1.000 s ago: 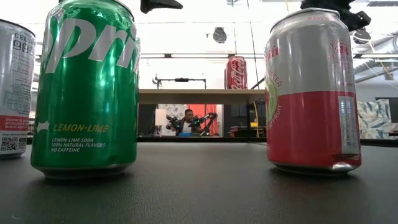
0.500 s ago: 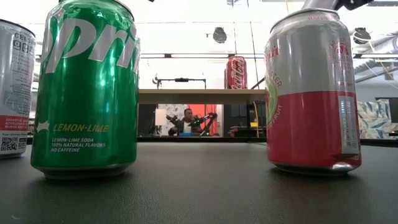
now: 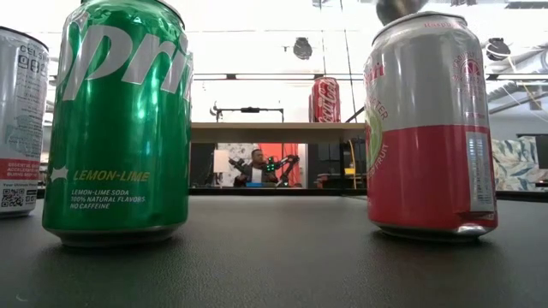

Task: Place canned beverage on shelf
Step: Put the top white pink soda can on the shelf

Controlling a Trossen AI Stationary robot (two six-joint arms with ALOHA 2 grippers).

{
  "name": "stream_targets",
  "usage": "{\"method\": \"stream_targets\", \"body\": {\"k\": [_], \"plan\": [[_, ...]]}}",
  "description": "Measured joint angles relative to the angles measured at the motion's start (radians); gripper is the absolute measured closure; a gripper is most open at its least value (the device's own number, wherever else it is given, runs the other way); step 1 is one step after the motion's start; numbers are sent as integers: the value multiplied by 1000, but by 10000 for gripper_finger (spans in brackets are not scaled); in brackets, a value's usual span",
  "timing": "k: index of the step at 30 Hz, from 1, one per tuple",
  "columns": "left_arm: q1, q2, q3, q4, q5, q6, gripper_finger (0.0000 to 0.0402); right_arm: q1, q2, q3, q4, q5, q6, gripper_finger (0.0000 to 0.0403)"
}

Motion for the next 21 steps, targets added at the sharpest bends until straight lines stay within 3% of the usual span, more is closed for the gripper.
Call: {"method": "stream_targets", "body": {"k": [11,21], "plan": [[-35,49,-2,28,33,-26,3,69,97,0,268,50,46,179],[-41,47,-1,42,-12,2,2,98,186,0,367,51,69,179]]}}
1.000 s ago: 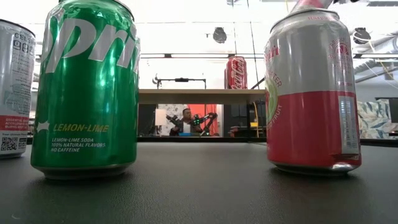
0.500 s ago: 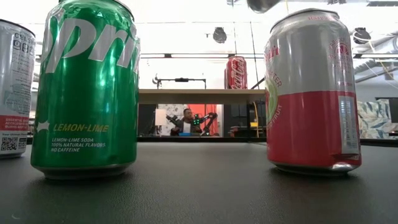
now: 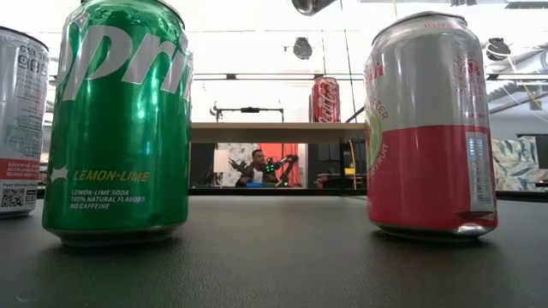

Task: Place canned beverage on shelf
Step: Put the top white pink soda can on the shelf

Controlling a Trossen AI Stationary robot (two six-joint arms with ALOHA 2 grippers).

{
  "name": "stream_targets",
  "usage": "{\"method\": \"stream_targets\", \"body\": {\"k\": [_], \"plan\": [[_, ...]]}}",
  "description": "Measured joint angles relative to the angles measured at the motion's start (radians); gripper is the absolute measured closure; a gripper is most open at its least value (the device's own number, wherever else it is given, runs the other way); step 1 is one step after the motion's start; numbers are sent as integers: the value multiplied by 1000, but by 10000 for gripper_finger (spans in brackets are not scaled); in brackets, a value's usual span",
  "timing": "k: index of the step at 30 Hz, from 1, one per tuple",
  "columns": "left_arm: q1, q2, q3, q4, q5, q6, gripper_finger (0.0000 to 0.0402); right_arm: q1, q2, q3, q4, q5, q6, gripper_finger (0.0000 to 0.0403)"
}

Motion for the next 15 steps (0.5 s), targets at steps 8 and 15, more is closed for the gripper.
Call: {"method": "stream_targets", "body": {"k": [8,15], "plan": [[-13,0,0,-2,-22,6,2,39,35,0,64,26,2,179],[-25,0,0,4,-27,7,2,59,46,0,125,62,2,179]]}}
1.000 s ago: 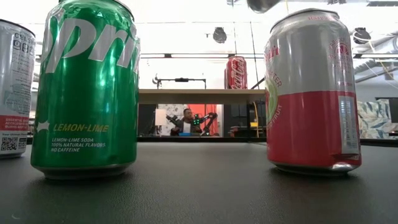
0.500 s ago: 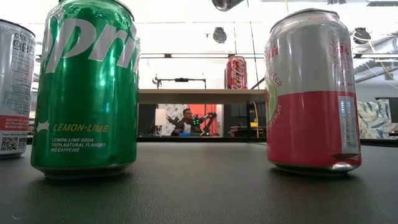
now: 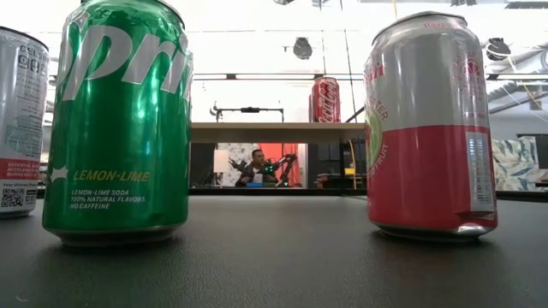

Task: Place canned beverage on shelf
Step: Put the top white pink soda can on the shelf

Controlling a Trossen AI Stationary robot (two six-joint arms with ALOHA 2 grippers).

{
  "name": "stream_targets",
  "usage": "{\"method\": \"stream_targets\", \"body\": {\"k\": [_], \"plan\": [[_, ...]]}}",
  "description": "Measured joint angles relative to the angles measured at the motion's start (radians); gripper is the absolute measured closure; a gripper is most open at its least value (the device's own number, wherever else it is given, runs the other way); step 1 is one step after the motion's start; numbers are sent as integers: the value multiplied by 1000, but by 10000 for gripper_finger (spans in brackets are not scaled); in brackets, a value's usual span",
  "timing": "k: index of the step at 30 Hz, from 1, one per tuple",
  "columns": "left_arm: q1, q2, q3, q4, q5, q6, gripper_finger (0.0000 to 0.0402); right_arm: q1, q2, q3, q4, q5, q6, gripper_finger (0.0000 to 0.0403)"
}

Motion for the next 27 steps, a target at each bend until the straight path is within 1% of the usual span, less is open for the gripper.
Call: {"method": "stream_targets", "body": {"k": [2,6,14,18,22,27], "plan": [[-7,0,0,0,-3,0,2,6,0,0,1,8,1,179],[-21,0,0,-8,-51,1,2,16,1,0,1,43,3,179],[-21,6,0,-48,-86,3,2,20,0,0,50,74,16,179],[-18,31,0,-62,-121,61,2,20,1,0,52,79,16,179],[-20,58,0,-46,-124,120,2,20,1,0,51,100,10,179],[-22,78,0,-6,-127,122,2,25,1,0,51,102,-1,179]]}}
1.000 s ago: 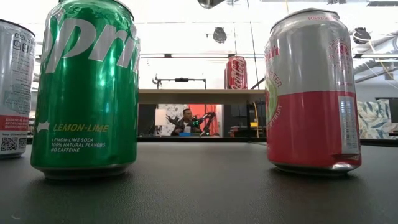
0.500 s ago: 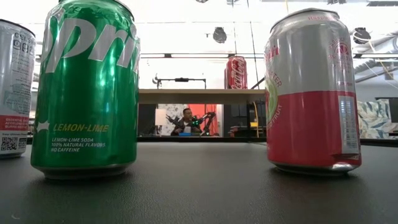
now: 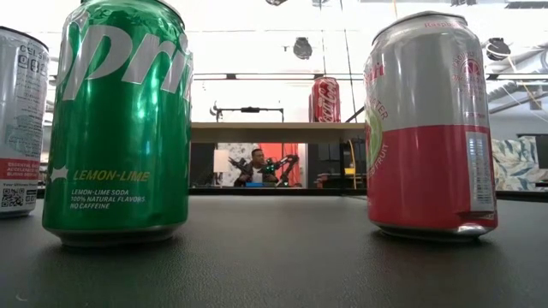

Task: Place canned beverage on shelf
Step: Put the top white pink soda can on the shelf

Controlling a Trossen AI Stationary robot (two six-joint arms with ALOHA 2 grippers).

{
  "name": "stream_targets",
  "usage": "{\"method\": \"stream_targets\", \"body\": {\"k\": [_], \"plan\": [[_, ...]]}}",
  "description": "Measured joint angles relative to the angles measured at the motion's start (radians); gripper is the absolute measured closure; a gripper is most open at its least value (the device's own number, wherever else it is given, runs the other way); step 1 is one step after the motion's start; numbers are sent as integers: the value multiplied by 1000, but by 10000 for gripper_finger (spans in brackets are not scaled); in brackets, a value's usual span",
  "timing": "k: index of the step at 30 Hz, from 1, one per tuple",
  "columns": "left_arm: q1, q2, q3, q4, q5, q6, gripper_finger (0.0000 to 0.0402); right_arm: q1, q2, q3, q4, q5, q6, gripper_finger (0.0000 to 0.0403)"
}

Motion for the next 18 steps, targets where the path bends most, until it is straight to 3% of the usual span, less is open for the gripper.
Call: {"method": "stream_targets", "body": {"k": [13,18], "plan": [[-3,0,0,-1,0,1,2,14,0,0,-2,27,-11,179],[0,0,0,-7,0,2,25,14,0,0,-2,25,-18,179]]}}
